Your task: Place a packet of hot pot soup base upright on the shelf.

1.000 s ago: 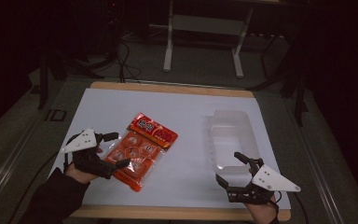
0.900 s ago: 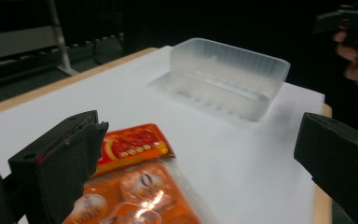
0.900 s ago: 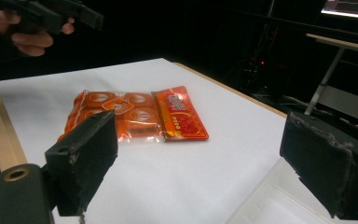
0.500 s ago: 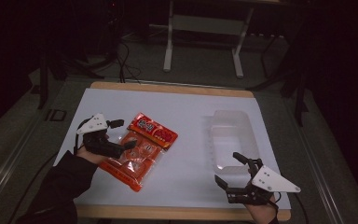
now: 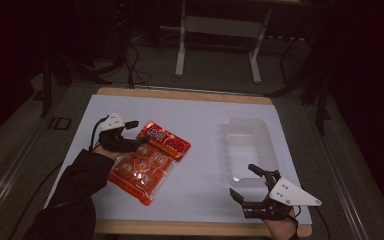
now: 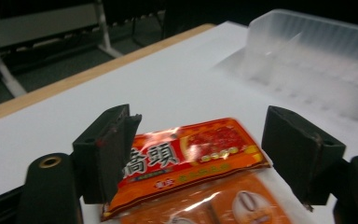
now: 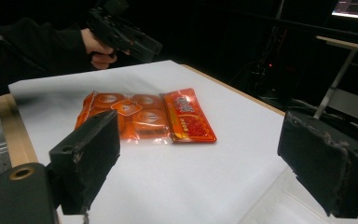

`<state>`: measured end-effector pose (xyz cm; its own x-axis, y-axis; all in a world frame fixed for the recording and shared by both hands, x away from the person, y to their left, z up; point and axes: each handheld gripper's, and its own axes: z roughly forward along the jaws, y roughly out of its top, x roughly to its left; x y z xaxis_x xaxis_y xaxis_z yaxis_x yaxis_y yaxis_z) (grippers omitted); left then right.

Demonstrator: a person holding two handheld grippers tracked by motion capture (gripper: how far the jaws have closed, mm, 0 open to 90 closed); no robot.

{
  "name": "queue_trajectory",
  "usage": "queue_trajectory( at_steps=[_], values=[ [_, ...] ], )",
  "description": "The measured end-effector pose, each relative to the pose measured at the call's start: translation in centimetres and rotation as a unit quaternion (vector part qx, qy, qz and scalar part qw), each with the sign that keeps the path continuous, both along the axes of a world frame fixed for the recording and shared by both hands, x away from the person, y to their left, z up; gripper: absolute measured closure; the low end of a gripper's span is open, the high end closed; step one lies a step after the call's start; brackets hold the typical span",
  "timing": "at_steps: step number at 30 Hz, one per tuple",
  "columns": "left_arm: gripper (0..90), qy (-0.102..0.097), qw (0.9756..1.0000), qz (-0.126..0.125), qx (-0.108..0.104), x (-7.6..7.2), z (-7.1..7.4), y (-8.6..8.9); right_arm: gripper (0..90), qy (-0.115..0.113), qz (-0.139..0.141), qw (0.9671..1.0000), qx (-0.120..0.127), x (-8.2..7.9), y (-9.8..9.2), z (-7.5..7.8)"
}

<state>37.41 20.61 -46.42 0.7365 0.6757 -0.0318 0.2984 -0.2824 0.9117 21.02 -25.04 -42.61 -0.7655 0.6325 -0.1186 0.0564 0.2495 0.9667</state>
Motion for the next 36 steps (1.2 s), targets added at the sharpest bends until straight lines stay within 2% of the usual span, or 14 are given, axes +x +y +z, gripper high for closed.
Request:
queue_trajectory(
  at_steps=[4, 10, 14, 19, 20, 22, 25, 26, 29, 36],
  values=[
    [31.2, 0.016, 0.9998, 0.007, 0.005, 1.7, -0.9, 0.1, 12.6, 0.003, 0.005, 1.0000, -0.002, 0.0, 0.1, -0.1],
    [36.0, 0.032, 0.9985, 0.022, 0.037, 4.1, -2.1, -0.2, 12.9, 0.006, 0.008, 0.9999, -0.005, 0.1, 0.2, -0.2],
    [38.4, 0.048, 0.9976, 0.036, 0.034, 5.7, -3.2, -0.2, 12.9, 0.010, 0.010, 0.9999, -0.004, 0.2, 0.2, -0.3],
    [43.2, 0.056, 0.9966, 0.035, 0.049, 7.3, -4.1, -0.4, 13.0, 0.017, 0.016, 0.9997, -0.010, 0.3, 0.5, -0.5],
    [43.2, 0.060, 0.9964, 0.036, 0.049, 7.6, -4.2, -0.4, 13.0, 0.016, 0.016, 0.9997, -0.011, 0.3, 0.5, -0.5],
    [43.7, 0.073, 0.9962, 0.033, 0.036, 8.4, -4.5, -0.2, 13.1, 0.018, 0.018, 0.9996, -0.010, 0.3, 0.5, -0.5],
    [44.3, 0.072, 0.9958, 0.027, 0.049, 9.1, -4.9, -0.2, 13.1, 0.020, 0.018, 0.9996, -0.011, 0.3, 0.6, -0.5],
    [44.7, 0.075, 0.9958, 0.029, 0.045, 9.4, -5.0, -0.2, 13.1, 0.021, 0.019, 0.9995, -0.010, 0.3, 0.6, -0.5],
    [45.8, 0.077, 0.9952, 0.032, 0.051, 9.9, -5.3, -0.1, 13.1, 0.022, 0.019, 0.9995, -0.010, 0.3, 0.6, -0.6],
    [48.3, 0.103, 0.9936, 0.032, 0.035, 10.9, -6.2, 0.0, 13.2, 0.024, 0.021, 0.9994, -0.014, 0.4, 0.7, -0.6]
  ],
)
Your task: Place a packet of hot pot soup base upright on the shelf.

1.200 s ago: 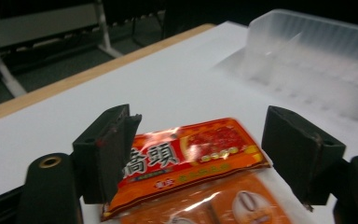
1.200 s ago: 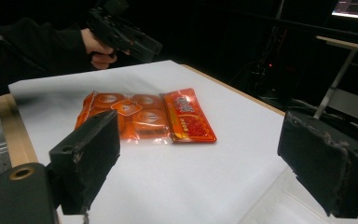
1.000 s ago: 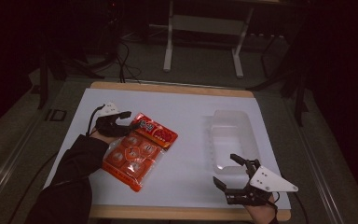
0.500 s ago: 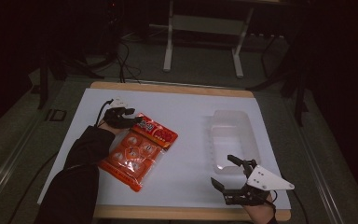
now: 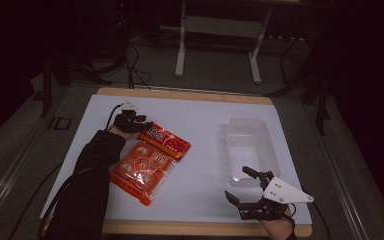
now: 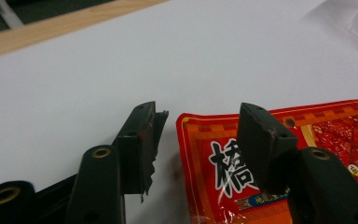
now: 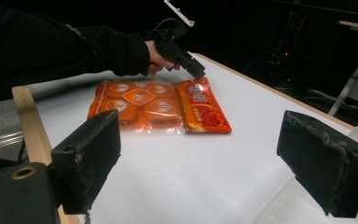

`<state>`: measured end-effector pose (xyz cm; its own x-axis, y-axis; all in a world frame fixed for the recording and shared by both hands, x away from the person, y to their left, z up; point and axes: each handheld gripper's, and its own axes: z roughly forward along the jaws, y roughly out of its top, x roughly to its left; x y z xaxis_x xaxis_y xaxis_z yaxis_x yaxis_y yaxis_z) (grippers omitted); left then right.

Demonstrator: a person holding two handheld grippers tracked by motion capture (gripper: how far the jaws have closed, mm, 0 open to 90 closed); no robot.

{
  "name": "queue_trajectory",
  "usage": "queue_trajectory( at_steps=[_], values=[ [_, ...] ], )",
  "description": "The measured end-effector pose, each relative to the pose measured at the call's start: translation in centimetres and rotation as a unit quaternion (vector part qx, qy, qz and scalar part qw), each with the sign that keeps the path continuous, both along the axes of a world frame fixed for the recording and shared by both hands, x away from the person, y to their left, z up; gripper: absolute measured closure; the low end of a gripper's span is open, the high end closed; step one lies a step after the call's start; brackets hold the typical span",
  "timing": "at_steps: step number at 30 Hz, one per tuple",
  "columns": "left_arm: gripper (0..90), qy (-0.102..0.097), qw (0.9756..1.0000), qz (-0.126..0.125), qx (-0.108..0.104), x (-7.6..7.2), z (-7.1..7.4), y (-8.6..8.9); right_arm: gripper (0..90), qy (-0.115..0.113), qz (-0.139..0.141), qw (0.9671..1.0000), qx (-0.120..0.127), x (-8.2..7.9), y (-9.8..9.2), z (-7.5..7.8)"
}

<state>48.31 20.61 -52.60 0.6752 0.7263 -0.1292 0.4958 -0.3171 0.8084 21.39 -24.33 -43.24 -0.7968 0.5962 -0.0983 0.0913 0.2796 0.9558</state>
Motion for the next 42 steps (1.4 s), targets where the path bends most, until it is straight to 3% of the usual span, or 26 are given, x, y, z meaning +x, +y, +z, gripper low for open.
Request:
queue_trajectory(
  at_steps=[6, 9, 11, 14, 15, 16, 17, 18, 23, 30, 34, 42],
  values=[
    [54.2, 0.025, 0.9996, -0.012, -0.001, 0.5, -0.7, -0.4, 13.2, 0.000, 0.002, 1.0000, -0.001, -0.1, 0.1, 0.0],
    [54.3, 0.053, 0.9984, -0.017, 0.012, 0.7, -1.4, -0.7, 13.2, 0.000, 0.002, 1.0000, -0.002, -0.2, 0.1, 0.0],
    [55.6, 0.050, 0.9986, -0.013, 0.016, 0.6, -1.4, -0.8, 13.3, -0.001, 0.002, 1.0000, -0.003, -0.2, 0.1, 0.1],
    [65.8, 0.038, 0.9985, -0.004, 0.039, 0.3, -1.3, -1.2, 13.3, 0.000, 0.003, 1.0000, -0.002, -0.2, 0.1, 0.0],
    [73.2, 0.038, 0.9985, -0.004, 0.039, 0.3, -1.3, -1.2, 13.3, 0.000, 0.003, 1.0000, -0.002, -0.2, 0.1, 0.0],
    [73.2, 0.025, 0.9989, 0.000, 0.041, 0.1, -1.2, -1.3, 13.3, 0.001, 0.003, 1.0000, -0.003, -0.2, 0.1, 0.0],
    [87.4, 0.023, 0.9990, 0.000, 0.039, 0.0, -1.1, -1.4, 13.3, 0.000, 0.004, 1.0000, -0.004, -0.2, 0.2, 0.0],
    [89.0, 0.018, 0.9988, -0.002, 0.045, -0.1, -1.0, -1.5, 13.3, -0.001, 0.004, 1.0000, -0.004, -0.2, 0.2, 0.1],
    [90.0, 0.000, 0.9984, -0.002, 0.056, -0.7, 0.3, -1.7, 13.3, 0.000, 0.003, 1.0000, 0.001, -0.2, 0.1, 0.1],
    [90.0, -0.020, 0.9986, -0.006, 0.049, -1.7, 1.9, -1.6, 13.3, -0.002, 0.002, 1.0000, 0.003, -0.3, 0.1, 0.3],
    [90.0, -0.033, 0.9990, -0.005, 0.031, -2.3, 3.3, -1.4, 13.4, -0.002, 0.001, 1.0000, 0.006, -0.4, 0.0, 0.4],
    [90.0, -0.069, 0.9973, -0.022, 0.009, -4.0, 6.7, -1.5, 13.7, -0.002, -0.001, 1.0000, 0.010, -0.3, 0.0, 0.5]
  ],
)
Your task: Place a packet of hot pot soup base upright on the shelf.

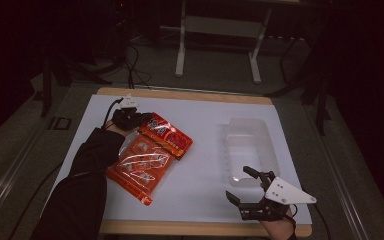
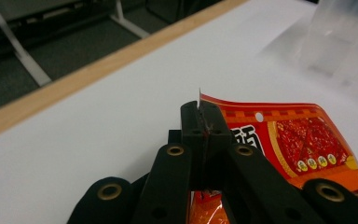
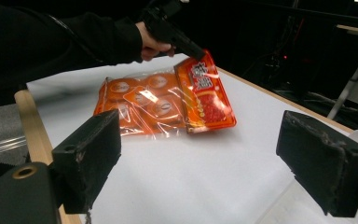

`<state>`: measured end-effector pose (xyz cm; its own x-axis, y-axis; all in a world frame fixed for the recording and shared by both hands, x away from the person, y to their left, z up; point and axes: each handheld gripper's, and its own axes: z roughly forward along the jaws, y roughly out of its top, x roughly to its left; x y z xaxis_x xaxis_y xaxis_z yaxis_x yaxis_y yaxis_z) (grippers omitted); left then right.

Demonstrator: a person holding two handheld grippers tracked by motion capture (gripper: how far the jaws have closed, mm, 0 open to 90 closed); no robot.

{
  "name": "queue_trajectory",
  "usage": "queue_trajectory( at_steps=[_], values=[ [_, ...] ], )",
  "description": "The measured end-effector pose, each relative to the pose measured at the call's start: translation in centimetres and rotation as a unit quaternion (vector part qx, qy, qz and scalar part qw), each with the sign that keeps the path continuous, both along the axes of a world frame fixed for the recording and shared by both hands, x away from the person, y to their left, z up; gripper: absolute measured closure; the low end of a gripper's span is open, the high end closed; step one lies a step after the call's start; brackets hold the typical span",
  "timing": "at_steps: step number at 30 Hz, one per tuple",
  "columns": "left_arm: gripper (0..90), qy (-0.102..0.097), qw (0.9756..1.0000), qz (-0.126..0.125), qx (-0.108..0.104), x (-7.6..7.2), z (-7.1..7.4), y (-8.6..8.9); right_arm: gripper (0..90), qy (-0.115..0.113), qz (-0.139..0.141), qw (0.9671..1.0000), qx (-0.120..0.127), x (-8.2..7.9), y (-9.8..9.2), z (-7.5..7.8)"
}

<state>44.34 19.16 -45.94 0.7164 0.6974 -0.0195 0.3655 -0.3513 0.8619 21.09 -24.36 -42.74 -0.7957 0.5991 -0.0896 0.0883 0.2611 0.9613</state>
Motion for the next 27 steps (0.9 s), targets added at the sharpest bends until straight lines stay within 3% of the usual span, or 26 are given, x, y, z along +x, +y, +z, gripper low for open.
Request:
queue_trajectory(
  at_steps=[5, 13, 16, 20, 27],
  values=[
    [90.0, -0.015, 0.9998, -0.011, -0.002, -1.1, 1.8, 0.0, 13.9, 0.003, 0.003, 0.9999, 0.010, 0.0, 0.0, 0.3],
    [90.0, -0.042, 0.9987, -0.028, -0.005, -3.3, 4.4, 0.5, 22.6, 0.007, 0.022, 0.9995, 0.021, 0.2, -0.1, 0.5],
    [90.0, -0.051, 0.9982, -0.032, 0.002, -4.1, 5.5, 0.6, 20.9, 0.008, 0.017, 0.9993, 0.032, 0.3, -0.3, 0.7],
    [90.0, -0.060, 0.9976, -0.036, -0.005, -5.2, 6.8, 0.9, 16.3, 0.013, 0.006, 0.9992, 0.037, 0.4, -0.4, 1.0],
    [90.0, -0.079, 0.9960, -0.040, -0.012, -7.1, 8.1, 1.2, 13.2, 0.027, 0.016, 0.9989, 0.036, 0.9, 0.5, 1.7]
  ],
)
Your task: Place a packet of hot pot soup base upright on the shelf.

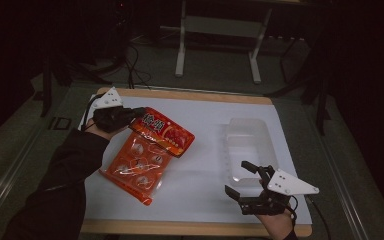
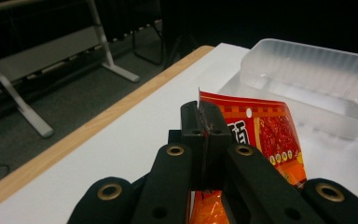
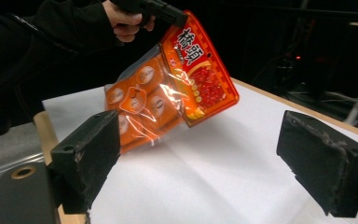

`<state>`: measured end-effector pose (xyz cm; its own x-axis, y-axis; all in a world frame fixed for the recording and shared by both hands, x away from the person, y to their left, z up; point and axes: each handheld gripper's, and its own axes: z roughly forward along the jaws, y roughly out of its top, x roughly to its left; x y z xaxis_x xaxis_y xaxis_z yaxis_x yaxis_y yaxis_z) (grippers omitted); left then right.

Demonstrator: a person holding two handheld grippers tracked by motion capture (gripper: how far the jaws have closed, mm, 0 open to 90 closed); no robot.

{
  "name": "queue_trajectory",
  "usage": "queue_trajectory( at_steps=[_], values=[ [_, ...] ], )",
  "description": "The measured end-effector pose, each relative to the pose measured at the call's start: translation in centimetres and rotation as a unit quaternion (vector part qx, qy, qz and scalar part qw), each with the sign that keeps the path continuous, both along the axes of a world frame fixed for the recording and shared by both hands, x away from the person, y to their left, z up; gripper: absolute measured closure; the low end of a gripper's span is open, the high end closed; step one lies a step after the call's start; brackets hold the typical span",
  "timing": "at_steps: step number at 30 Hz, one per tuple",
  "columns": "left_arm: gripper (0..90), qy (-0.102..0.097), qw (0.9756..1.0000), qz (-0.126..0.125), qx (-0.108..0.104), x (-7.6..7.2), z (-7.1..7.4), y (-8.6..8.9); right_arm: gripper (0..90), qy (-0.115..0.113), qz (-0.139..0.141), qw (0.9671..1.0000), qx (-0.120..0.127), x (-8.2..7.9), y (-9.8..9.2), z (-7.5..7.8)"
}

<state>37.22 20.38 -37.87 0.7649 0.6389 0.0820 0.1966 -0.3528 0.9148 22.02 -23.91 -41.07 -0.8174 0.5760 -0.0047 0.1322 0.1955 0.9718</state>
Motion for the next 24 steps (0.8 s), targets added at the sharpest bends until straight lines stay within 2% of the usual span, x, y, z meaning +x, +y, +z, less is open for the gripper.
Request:
queue_trajectory(
  at_steps=[4, 8, 13, 18, 24],
  values=[
    [90.0, -0.004, 0.9999, -0.004, -0.012, -1.0, 0.7, 0.2, 13.2, 0.001, 0.006, 1.0000, -0.002, 0.5, 1.0, 0.6],
    [90.0, -0.017, 0.9997, -0.010, -0.012, -2.2, 1.4, 0.2, 14.4, 0.002, 0.018, 0.9998, -0.007, 0.9, 1.8, 0.9],
    [90.0, -0.029, 0.9994, -0.018, -0.007, -3.5, 2.5, 0.1, 19.2, 0.014, 0.018, 0.9997, 0.010, 1.6, 2.2, 1.3],
    [90.0, -0.041, 0.9984, -0.038, -0.005, -5.1, 3.5, 0.0, 20.3, 0.016, 0.018, 0.9996, -0.013, 2.4, 3.3, 1.6],
    [90.0, -0.055, 0.9970, -0.054, -0.006, -7.0, 4.6, 0.0, 21.1, 0.023, 0.027, 0.9993, -0.012, 3.6, 5.1, 1.8]
  ],
)
